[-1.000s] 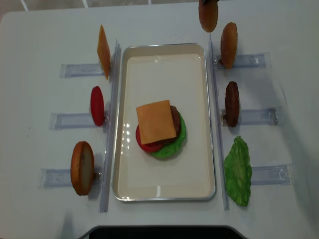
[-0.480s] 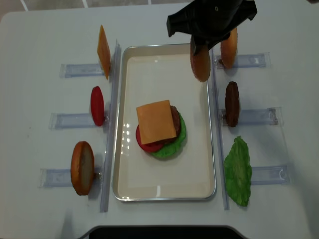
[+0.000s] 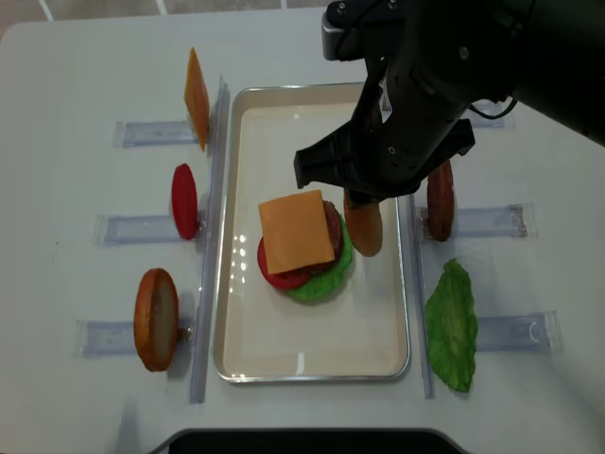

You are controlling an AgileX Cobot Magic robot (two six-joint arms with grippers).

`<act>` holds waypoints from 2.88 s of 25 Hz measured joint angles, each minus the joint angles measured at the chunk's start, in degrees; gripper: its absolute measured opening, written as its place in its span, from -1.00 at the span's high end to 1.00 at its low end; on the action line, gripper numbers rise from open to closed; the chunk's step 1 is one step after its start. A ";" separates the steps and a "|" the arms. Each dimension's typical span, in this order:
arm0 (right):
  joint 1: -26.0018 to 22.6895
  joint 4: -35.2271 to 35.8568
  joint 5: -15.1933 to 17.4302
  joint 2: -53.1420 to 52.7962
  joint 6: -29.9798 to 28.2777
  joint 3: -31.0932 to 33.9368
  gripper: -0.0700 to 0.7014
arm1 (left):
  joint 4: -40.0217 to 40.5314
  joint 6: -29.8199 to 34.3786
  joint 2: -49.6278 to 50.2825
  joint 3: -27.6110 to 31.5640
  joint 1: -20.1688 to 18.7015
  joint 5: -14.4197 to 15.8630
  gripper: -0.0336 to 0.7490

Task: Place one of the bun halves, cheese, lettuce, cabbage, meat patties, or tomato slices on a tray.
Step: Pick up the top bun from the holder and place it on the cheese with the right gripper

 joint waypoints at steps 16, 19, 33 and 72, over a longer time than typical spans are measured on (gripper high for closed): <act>-7.92 41.42 -18.65 2.98 -36.44 6.37 0.38 | 0.00 0.04 0.00 0.00 0.00 0.00 0.91; -10.79 50.35 -19.06 2.98 -45.66 9.76 0.38 | 0.00 0.04 0.00 0.00 0.00 0.00 0.91; -11.94 59.96 -25.02 3.15 -58.64 17.52 0.38 | 0.00 0.06 0.00 0.00 0.00 0.00 0.91; -11.94 70.16 -25.03 11.47 -65.91 17.71 0.39 | 0.00 0.06 0.00 0.00 0.00 0.00 0.91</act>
